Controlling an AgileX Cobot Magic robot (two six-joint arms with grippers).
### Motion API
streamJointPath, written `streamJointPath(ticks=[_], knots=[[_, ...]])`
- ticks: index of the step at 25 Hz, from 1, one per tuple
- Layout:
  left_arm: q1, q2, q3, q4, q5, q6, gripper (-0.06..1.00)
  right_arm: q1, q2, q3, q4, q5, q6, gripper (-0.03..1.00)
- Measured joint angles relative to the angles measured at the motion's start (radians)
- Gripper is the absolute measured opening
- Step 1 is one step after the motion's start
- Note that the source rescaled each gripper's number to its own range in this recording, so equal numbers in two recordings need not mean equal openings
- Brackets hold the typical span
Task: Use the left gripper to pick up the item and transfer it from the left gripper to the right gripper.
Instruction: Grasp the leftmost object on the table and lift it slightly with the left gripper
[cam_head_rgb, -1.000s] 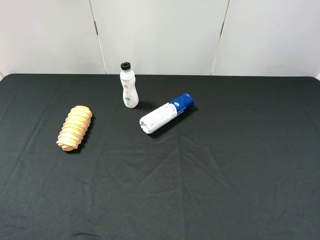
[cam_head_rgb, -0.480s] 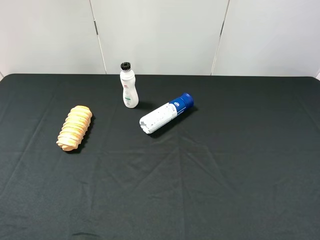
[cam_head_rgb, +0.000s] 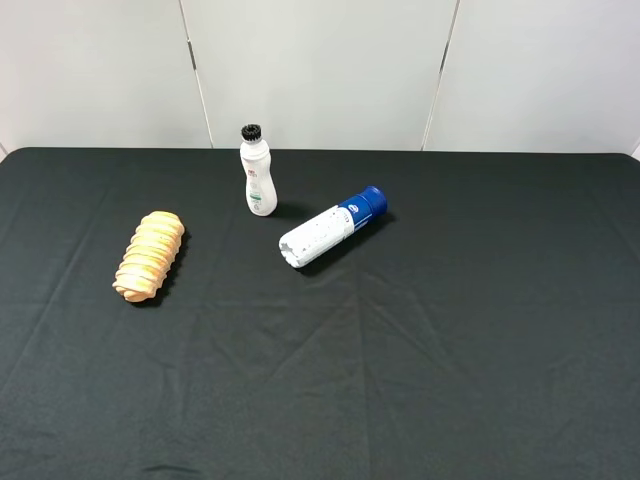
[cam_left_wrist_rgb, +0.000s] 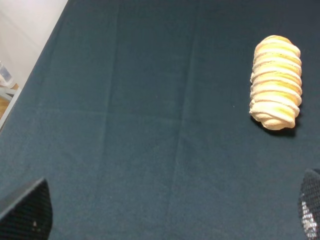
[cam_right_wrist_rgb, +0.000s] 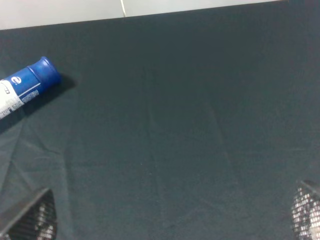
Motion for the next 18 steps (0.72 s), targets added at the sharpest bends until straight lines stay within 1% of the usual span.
streamJointPath(ticks=[3, 6, 8, 10, 13, 18], knots=[[0.0, 0.045, -0.048, -0.004, 0.033, 0.0, 0.99, 0.0, 0.0, 0.0, 0.0, 0.0, 0.0, 1.0], [0.0, 0.145, -0.12, -0.008, 0.069, 0.028, 0.99, 0.0, 0.0, 0.0, 0.0, 0.0, 0.0, 1.0], [0.0, 0.177, -0.146, -0.008, 0.075, 0.042, 0.99, 0.0, 0.0, 0.0, 0.0, 0.0, 0.0, 1.0], [0.0, 0.25, -0.192, -0.009, 0.074, 0.064, 0.99, 0.0, 0.0, 0.0, 0.0, 0.0, 0.0, 1.0], [-0.003, 0.324, -0.238, -0.024, 0.053, 0.069, 0.99, 0.0, 0.0, 0.0, 0.0, 0.0, 0.0, 1.0], [-0.052, 0.45, -0.29, -0.03, 0.035, 0.06, 0.99, 0.0, 0.0, 0.0, 0.0, 0.0, 0.0, 1.0]])
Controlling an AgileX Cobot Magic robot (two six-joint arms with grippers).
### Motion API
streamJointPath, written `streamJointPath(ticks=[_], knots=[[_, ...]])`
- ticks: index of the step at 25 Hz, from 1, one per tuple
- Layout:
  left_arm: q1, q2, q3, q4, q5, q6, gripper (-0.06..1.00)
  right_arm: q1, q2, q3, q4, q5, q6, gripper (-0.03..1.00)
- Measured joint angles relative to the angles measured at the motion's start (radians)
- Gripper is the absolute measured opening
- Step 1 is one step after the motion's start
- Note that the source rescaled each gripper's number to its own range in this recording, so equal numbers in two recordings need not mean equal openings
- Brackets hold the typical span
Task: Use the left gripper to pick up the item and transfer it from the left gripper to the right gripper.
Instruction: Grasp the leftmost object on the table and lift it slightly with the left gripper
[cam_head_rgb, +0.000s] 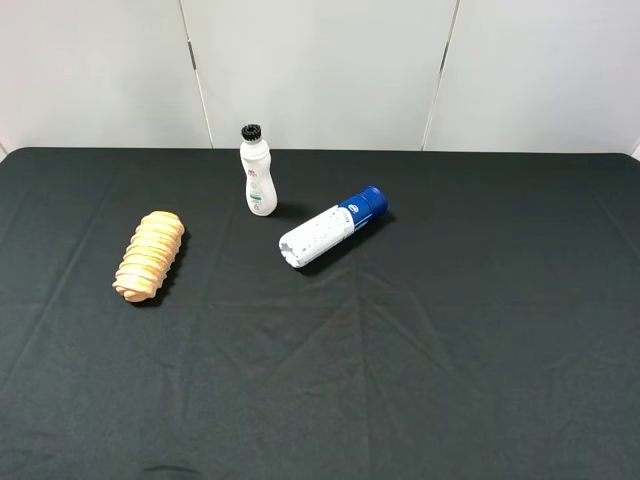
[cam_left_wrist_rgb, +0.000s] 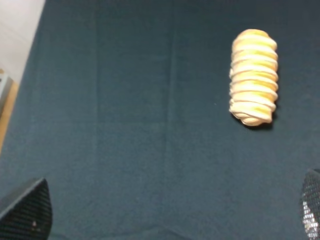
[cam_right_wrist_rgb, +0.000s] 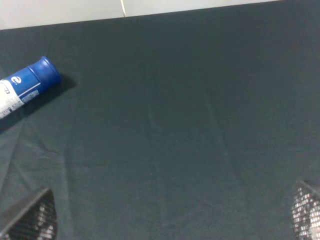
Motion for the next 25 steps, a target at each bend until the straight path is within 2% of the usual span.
streamJointPath(ticks=[7, 13, 17, 25], knots=[[-0.072, 0.26, -0.075, 0.0, -0.006, -0.044, 0.99, 0.0, 0.0, 0.0, 0.0, 0.0, 0.0, 1.0], [-0.187, 0.515, -0.124, 0.022, -0.029, -0.088, 0.99, 0.0, 0.0, 0.0, 0.0, 0.0, 0.0, 1.0], [-0.256, 0.665, -0.132, 0.044, -0.079, -0.125, 0.99, 0.0, 0.0, 0.0, 0.0, 0.0, 0.0, 1.0], [-0.344, 0.89, -0.132, 0.047, -0.217, -0.218, 0.99, 0.0, 0.0, 0.0, 0.001, 0.0, 0.0, 1.0]])
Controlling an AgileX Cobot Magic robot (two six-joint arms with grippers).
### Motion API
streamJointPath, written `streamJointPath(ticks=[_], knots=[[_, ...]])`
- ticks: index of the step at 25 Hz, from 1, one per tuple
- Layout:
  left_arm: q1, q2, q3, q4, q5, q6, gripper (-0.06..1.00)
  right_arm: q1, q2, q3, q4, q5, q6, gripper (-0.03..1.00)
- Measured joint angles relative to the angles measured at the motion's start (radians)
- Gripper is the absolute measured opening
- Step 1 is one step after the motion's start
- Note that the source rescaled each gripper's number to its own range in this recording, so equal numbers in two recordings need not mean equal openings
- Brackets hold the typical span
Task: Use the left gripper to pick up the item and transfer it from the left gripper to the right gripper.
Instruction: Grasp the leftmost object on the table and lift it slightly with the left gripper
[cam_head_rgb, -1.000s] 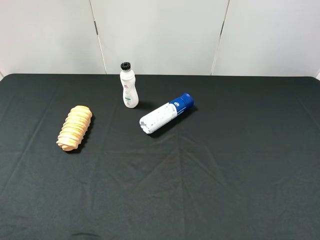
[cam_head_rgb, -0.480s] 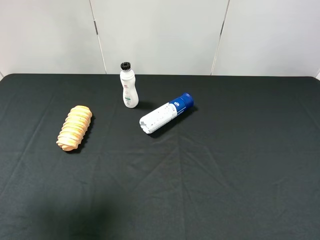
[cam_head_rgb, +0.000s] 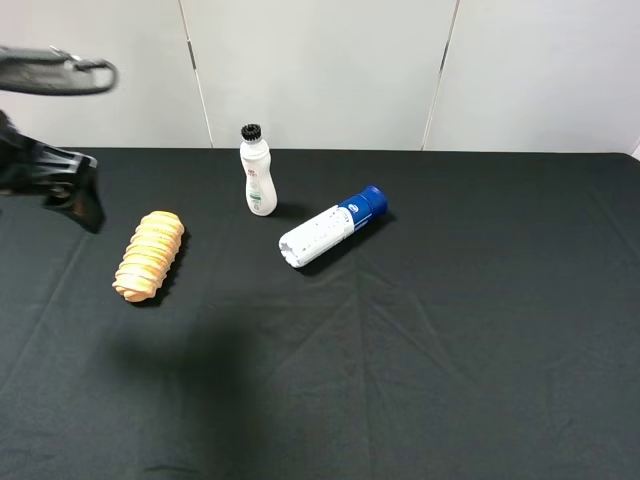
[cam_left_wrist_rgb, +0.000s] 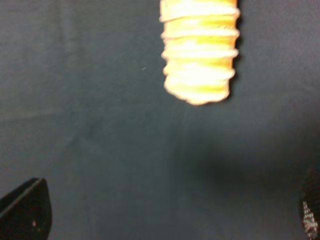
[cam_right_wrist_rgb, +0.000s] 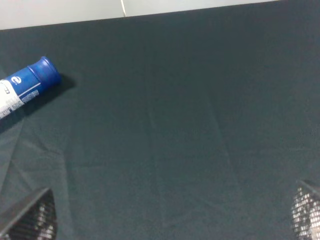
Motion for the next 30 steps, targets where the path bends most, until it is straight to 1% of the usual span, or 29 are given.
streamJointPath(ticks=[6, 12, 16, 22, 26, 30], knots=[[-0.022, 0.131, 0.017, 0.0, -0.1, -0.047, 0.99, 0.0, 0.0, 0.0, 0.0, 0.0, 0.0, 1.0], [-0.022, 0.26, 0.05, -0.004, -0.192, -0.051, 0.99, 0.0, 0.0, 0.0, 0.002, 0.0, 0.0, 1.0], [-0.023, 0.345, 0.05, -0.029, -0.279, -0.051, 0.99, 0.0, 0.0, 0.0, 0.002, 0.0, 0.0, 1.0], [-0.055, 0.44, 0.05, -0.045, -0.396, -0.051, 0.99, 0.0, 0.0, 0.0, 0.002, 0.0, 0.0, 1.0], [-0.059, 0.485, 0.05, -0.067, -0.434, -0.051, 0.99, 0.0, 0.0, 0.0, 0.002, 0.0, 0.0, 1.0], [-0.059, 0.502, 0.05, -0.072, -0.467, -0.051, 0.99, 0.0, 0.0, 0.0, 0.002, 0.0, 0.0, 1.0]])
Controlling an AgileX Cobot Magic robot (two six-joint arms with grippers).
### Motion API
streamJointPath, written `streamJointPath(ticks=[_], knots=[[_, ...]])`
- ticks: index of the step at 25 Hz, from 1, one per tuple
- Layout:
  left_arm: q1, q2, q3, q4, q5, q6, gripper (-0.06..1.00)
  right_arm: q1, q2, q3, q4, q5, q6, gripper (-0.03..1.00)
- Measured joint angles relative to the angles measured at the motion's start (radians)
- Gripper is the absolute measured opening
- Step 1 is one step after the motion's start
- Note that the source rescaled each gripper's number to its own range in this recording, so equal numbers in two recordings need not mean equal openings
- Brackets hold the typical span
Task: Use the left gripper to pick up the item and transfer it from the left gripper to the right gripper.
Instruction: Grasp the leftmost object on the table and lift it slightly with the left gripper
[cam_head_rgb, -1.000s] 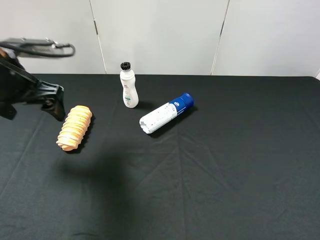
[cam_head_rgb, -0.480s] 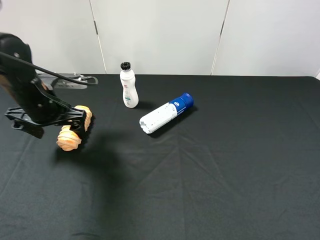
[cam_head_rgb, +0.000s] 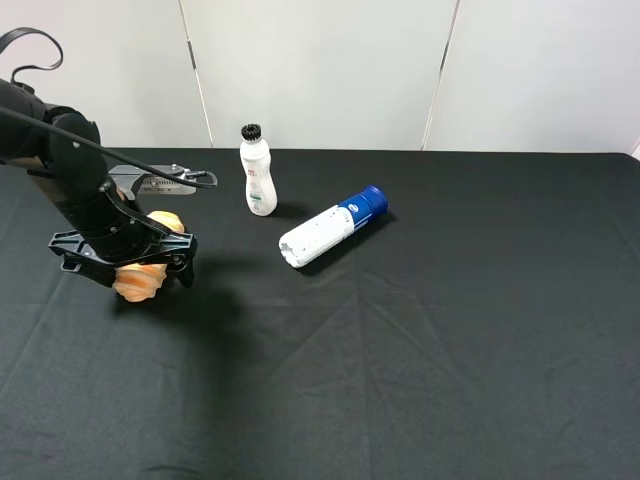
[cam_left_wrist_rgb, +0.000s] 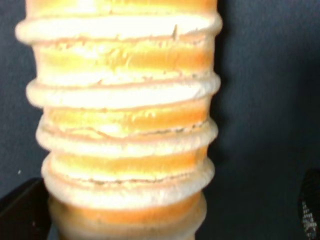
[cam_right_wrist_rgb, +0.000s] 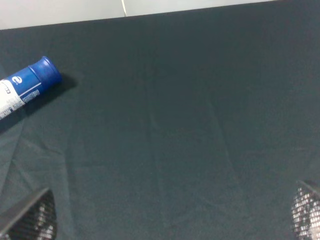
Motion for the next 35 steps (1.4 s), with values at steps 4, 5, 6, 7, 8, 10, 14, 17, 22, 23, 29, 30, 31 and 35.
streamJointPath(ticks=[4, 5, 6, 7, 8, 10, 14, 17, 22, 23, 29, 30, 31, 35], knots=[[0.0, 0.025, 0.0, 0.002, -0.014, 0.0, 0.99, 0.0, 0.0, 0.0, 0.0, 0.0, 0.0, 1.0], [0.0, 0.033, 0.0, 0.002, -0.015, 0.0, 0.99, 0.0, 0.0, 0.0, 0.0, 0.0, 0.0, 1.0], [0.0, 0.041, 0.0, 0.002, -0.017, 0.0, 0.99, 0.0, 0.0, 0.0, 0.0, 0.0, 0.0, 1.0], [0.0, 0.043, 0.0, 0.004, -0.018, 0.0, 0.99, 0.0, 0.0, 0.0, 0.0, 0.0, 0.0, 1.0], [0.0, 0.044, 0.0, 0.006, -0.018, 0.0, 0.98, 0.0, 0.0, 0.0, 0.0, 0.0, 0.0, 1.0], [0.0, 0.045, 0.0, 0.009, -0.017, 0.0, 0.94, 0.0, 0.0, 0.0, 0.0, 0.0, 0.0, 1.0], [0.0, 0.045, 0.0, 0.017, -0.015, 0.0, 0.78, 0.0, 0.0, 0.0, 0.001, 0.0, 0.0, 1.0], [0.0, 0.045, 0.0, 0.017, -0.015, 0.0, 0.64, 0.0, 0.0, 0.0, 0.001, 0.0, 0.0, 1.0], [0.0, 0.045, 0.0, 0.017, -0.014, 0.0, 0.37, 0.0, 0.0, 0.0, 0.001, 0.0, 0.0, 1.0], [0.0, 0.046, 0.0, 0.017, -0.014, 0.0, 0.31, 0.0, 0.0, 0.0, 0.001, 0.0, 0.0, 1.0], [0.0, 0.046, 0.0, 0.017, -0.014, 0.0, 0.14, 0.0, 0.0, 0.0, 0.001, 0.0, 0.0, 1.0], [0.0, 0.046, 0.0, 0.017, -0.014, 0.0, 0.13, 0.0, 0.0, 0.0, 0.001, 0.0, 0.0, 1.0], [0.0, 0.046, 0.0, 0.017, -0.014, 0.0, 0.12, 0.0, 0.0, 0.0, 0.001, 0.0, 0.0, 1.0], [0.0, 0.046, 0.0, 0.014, -0.014, 0.002, 0.12, 0.0, 0.0, 0.0, 0.001, 0.0, 0.0, 1.0]])
